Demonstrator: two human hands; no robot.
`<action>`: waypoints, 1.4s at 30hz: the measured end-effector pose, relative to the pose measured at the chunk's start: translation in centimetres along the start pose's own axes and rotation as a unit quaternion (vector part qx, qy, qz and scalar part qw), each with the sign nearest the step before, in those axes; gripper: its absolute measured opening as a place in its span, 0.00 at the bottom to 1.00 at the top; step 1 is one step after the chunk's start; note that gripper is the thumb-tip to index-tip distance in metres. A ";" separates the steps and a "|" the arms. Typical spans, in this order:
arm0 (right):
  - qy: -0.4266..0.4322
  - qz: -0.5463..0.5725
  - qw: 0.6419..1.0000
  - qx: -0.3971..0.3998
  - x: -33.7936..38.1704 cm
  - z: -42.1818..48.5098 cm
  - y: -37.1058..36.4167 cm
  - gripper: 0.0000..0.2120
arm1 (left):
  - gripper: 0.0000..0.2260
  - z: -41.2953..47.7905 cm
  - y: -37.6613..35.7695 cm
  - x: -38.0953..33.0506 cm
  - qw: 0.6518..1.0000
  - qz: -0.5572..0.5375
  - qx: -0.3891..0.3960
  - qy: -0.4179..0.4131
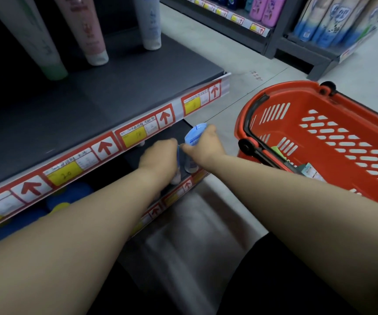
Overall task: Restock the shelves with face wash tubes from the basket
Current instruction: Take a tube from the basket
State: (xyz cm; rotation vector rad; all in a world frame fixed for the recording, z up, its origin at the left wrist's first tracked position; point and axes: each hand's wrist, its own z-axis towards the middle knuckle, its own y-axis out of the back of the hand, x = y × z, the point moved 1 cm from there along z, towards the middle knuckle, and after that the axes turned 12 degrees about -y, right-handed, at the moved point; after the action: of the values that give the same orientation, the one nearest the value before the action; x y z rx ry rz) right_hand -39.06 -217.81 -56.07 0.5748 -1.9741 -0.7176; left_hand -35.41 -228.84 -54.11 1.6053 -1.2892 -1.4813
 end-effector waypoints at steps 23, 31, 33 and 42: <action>0.094 -0.214 0.972 0.028 1.4 -3.7 2.5 0.27 | 0.13 -2.0 2.6 -1.6 0.992 0.114 0.018 -0.051; 0.230 -0.345 0.905 -0.093 -0.5 -4.8 12.9 0.19 | 0.14 -2.3 4.4 -10.5 0.964 0.183 -0.073 -0.179; 0.227 -0.358 0.899 -0.104 -2.5 -4.7 15.4 0.19 | 0.15 -1.2 4.2 -13.2 0.951 0.211 -0.057 -0.217; 0.090 -0.370 0.920 -0.096 -15.2 -1.7 22.9 0.21 | 0.16 5.3 -2.9 -25.3 0.875 0.344 0.057 -0.337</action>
State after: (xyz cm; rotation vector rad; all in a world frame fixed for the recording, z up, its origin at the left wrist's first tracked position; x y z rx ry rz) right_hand -32.99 -191.90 -48.91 1.2419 -1.4661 -1.2467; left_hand -37.43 -203.59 -48.08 0.5184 -2.0764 -1.5236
